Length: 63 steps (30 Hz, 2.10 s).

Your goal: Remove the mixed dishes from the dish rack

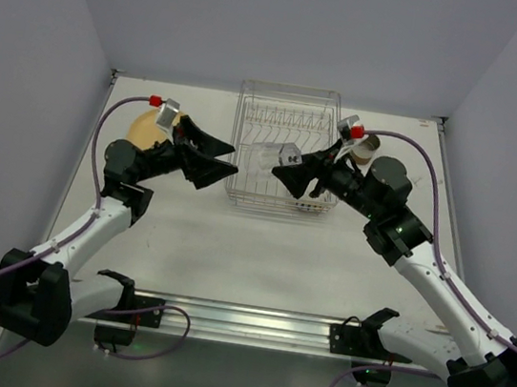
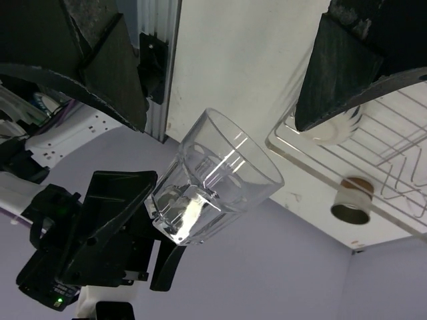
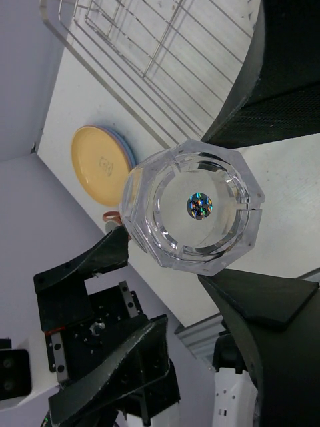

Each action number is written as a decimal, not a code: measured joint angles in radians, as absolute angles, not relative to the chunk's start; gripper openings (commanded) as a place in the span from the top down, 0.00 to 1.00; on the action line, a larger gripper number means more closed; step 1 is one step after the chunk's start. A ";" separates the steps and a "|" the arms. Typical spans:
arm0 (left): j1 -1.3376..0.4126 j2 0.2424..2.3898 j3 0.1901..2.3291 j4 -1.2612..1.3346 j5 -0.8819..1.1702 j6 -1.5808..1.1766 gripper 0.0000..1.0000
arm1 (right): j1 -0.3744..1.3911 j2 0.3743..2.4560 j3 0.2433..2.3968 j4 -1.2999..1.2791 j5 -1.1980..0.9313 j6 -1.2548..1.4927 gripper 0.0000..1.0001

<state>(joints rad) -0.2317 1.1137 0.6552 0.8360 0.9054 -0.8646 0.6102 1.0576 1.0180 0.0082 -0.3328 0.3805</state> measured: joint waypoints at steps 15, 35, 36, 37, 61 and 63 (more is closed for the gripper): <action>-0.235 1.182 0.642 1.145 1.002 -1.174 0.11 | 0.610 1.006 0.958 0.099 -0.446 0.381 0.68; -0.252 1.244 0.641 1.228 1.023 -1.296 0.30 | 0.610 1.060 0.970 0.132 -0.519 0.382 0.70; -0.252 1.246 0.641 1.229 1.023 -1.300 0.33 | 0.610 1.063 0.970 0.131 -0.520 0.382 0.71; -0.252 1.248 0.641 1.230 1.026 -1.304 0.36 | 0.610 1.068 0.970 0.132 -0.520 0.381 0.71; -0.258 1.186 0.643 1.280 1.050 -1.491 1.00 | 0.615 1.066 0.896 0.225 -0.553 0.388 0.01; -0.258 1.169 0.643 1.251 1.048 -1.469 1.00 | 0.616 1.066 0.877 0.225 -0.537 0.383 0.01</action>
